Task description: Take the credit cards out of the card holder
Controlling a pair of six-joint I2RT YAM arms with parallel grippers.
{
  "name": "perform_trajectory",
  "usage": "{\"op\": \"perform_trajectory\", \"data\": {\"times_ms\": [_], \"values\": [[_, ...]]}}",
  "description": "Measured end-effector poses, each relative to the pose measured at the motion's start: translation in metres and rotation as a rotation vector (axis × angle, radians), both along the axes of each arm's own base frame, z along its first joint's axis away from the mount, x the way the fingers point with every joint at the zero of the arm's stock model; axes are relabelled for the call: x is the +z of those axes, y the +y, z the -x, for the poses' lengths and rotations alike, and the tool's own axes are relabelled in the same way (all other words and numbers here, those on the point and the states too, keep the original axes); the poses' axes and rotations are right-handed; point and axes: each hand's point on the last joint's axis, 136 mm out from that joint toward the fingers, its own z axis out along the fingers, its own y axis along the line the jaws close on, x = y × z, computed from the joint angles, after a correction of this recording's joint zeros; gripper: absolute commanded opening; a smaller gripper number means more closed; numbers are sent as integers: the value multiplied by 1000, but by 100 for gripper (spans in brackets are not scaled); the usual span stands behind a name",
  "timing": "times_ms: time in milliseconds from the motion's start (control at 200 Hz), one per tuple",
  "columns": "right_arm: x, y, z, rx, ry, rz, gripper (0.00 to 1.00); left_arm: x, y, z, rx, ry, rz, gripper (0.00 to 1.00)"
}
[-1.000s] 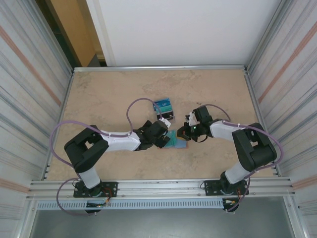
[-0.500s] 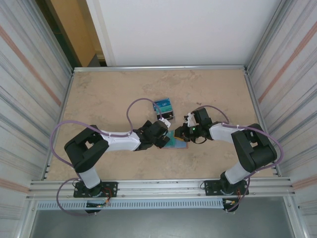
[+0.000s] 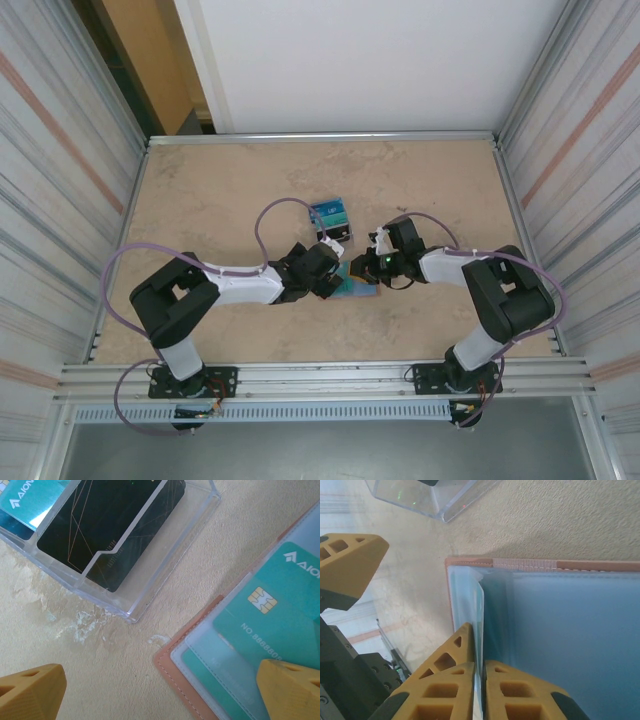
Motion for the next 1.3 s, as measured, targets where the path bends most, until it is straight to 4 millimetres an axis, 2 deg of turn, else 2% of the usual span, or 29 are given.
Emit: {"op": "perform_trajectory", "data": {"times_ms": [200, 471, 661, 862, 972, 1168, 1298], "values": [[-4, -4, 1, -5, 7, 23, 0, -1, 0, 0, 4, 3, 1, 99], [5, -25, -1, -30, -9, 54, 0, -2, 4, 4, 8, 6, 6, 99], [25, -38, -3, -48, -68, 61, 0, -1, 12, 10, 2, 5, -1, 99], [49, -42, 5, -18, -155, 69, 0, 5, 24, 18, -37, -5, -37, 99], [62, -46, 11, 1, -209, 77, 0, 26, 24, 19, -59, -39, -19, 99], [85, -52, 24, 38, -310, 93, 0, 80, 24, 19, -76, -130, 80, 99], [101, -50, 34, 86, -393, 92, 0, 116, 32, 19, -75, -161, 182, 99]]}}
